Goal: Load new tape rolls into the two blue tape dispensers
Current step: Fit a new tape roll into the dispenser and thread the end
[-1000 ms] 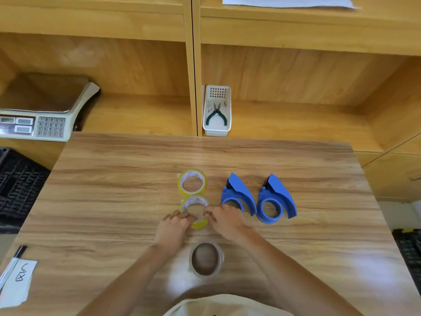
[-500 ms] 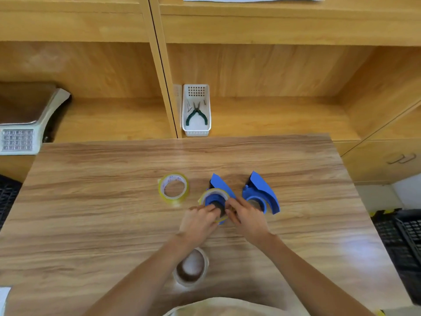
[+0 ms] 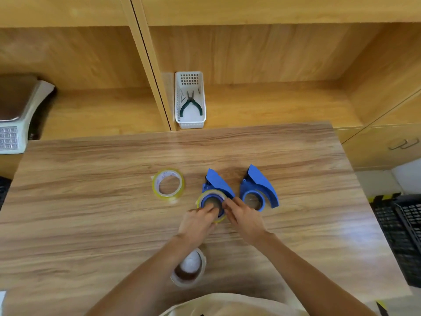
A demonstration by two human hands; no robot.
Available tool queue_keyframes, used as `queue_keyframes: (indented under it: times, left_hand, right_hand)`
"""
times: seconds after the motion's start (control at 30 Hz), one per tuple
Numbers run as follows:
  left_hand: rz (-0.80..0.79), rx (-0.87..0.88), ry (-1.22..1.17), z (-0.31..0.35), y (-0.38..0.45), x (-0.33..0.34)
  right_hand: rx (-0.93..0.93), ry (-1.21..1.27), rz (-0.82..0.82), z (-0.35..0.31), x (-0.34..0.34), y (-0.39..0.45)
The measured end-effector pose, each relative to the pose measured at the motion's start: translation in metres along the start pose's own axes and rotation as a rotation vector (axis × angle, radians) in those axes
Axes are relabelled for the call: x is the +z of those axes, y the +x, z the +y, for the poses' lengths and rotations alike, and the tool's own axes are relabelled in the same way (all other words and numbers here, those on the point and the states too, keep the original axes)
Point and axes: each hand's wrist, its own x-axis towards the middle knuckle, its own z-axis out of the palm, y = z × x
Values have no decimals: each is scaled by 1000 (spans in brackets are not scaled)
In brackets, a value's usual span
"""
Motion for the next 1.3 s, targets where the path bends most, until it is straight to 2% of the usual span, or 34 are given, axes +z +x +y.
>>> queue_keyframes:
  times: [0.3,0.5,0.6,0.67,0.73,0.8,0.9,1.03,1.17,1.3]
  left_hand:
    - [-80,-40,-104,-4,8,13]
    - [-75,-8,-125,-5,11,20]
    - [-76,-4,-214,-11,10,22]
    - [-19,-45,-315,-21,7,20]
    - [108,-104,-406,-34,2,13]
    - [273,-129,-408,-53,-1,7]
    - [389,-197,-428,-88,-3,-2]
    - [363,-256,-314,-123,-3,-8]
    - [230,-250,-109,-145,-9,-5]
    - [229,-202,-31,-159,-16,12]
  right_hand:
    - [53,-64,-43,-6,6,6]
    - [59,-105,-69,-8,1,7]
    - [64,-149,-68,-6,-8,12]
    - [52,-176,-57,-9,-19,20]
    - [21,-156,-42,-18,-29,32]
    - [-48,-116,-34,-32,-36,47]
    - [-158,-103,-63,-58,-37,75]
    - [-241,-132,-79,-85,-28,103]
    - [-261,-184,-233,-98,-8,126]
    - [-272,-246,-321,-105,10,128]
